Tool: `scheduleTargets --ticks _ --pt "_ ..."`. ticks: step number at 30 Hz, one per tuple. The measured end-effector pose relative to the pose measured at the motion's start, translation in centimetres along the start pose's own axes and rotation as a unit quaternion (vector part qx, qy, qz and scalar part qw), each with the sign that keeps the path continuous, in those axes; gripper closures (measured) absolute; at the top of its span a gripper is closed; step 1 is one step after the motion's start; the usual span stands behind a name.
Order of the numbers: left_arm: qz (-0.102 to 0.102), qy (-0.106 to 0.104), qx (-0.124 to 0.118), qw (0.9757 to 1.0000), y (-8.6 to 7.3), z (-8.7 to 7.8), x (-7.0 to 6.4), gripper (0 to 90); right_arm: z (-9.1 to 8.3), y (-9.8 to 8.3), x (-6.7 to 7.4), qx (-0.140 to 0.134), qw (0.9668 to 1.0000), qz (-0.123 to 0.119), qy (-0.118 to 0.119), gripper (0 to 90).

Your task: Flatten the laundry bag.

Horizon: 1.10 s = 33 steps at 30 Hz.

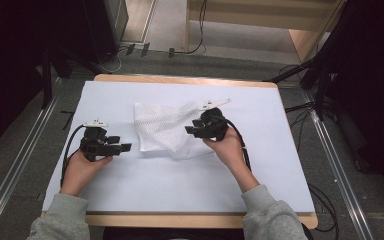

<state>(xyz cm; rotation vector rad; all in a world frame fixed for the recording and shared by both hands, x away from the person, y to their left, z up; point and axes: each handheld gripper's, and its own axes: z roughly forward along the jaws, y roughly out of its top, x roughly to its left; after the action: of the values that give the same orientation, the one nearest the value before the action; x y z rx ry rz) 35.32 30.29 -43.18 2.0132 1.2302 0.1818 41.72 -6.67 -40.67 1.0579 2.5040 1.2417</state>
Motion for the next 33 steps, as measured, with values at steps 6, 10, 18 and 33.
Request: scheduleTargets --ticks 6,10,18,33 --pt "-0.001 -0.004 -0.005 1.0 0.1 0.1 0.1 35.5 -0.3 -0.6 -2.7 0.004 0.9994 0.022 -0.026 57.7" --pt "-0.009 -0.007 -0.012 0.9999 1.2 0.2 0.9 36.8 -0.5 -0.6 -4.4 -0.002 0.999 0.028 -0.035 53.8" --pt "-0.014 -0.007 -0.008 0.9998 4.4 1.1 2.2 36.1 0.3 -0.2 -7.0 -0.015 0.9984 0.046 -0.031 42.4" --pt "-0.025 -0.017 0.006 0.9995 7.1 4.1 2.5 41.6 3.7 1.8 -7.3 0.002 0.9971 0.076 -0.008 45.9"
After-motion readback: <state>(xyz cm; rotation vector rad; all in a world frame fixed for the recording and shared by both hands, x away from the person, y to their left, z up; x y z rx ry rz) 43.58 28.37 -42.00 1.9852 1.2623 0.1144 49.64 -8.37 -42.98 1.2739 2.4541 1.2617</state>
